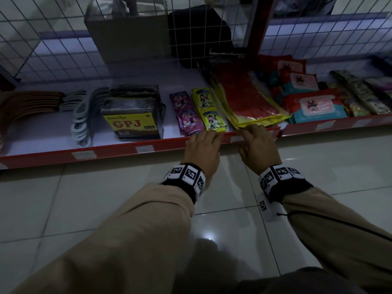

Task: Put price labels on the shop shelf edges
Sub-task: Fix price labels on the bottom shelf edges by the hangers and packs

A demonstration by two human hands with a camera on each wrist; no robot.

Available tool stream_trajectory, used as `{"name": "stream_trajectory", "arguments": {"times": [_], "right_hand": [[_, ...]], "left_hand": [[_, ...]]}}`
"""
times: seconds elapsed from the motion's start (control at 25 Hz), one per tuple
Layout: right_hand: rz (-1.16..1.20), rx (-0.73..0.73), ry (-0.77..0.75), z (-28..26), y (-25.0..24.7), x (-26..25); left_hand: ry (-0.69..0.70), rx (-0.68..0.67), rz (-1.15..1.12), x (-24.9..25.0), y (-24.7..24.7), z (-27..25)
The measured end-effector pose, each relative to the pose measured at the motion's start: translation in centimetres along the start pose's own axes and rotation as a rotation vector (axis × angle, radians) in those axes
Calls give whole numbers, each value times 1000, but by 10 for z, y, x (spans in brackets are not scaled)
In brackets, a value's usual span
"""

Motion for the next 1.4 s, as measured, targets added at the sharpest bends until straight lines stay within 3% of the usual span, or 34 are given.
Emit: {"name": "stream_trajectory", "arguments": {"times": [0.28, 0.64, 0.76, 0.92, 1.04, 1.24, 1.4], "right_hand": [[37, 95, -85, -5, 4, 6], [-30, -20, -57, 1, 7, 6], [175, 89, -35, 5, -1, 10], [787, 313, 287, 10, -3, 19], [1034, 328, 405, 11, 3, 16], [1081, 258, 407, 10, 13, 11], [911, 271, 266, 10, 6, 15]], "left_hand": [[-30, 21, -3, 14, 10, 4], [-40, 35, -110, 14, 16, 8], [-48, 33, -217, 10, 14, 12], [-132, 47, -487, 1, 10, 19], [-195, 45, -577, -2, 9, 22], [-183, 40, -578, -3, 12, 23], [-184, 56, -558, -3, 12, 23]]}}
Point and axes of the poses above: each hand's wrist, its own z-axis towards the middle knuckle, its own y-axis out of the palm, x = y × z, the point moved 4 cm from there along z, towards the middle knuckle, and after that the axes turned 13 degrees about -y, right-handed, at the moved point
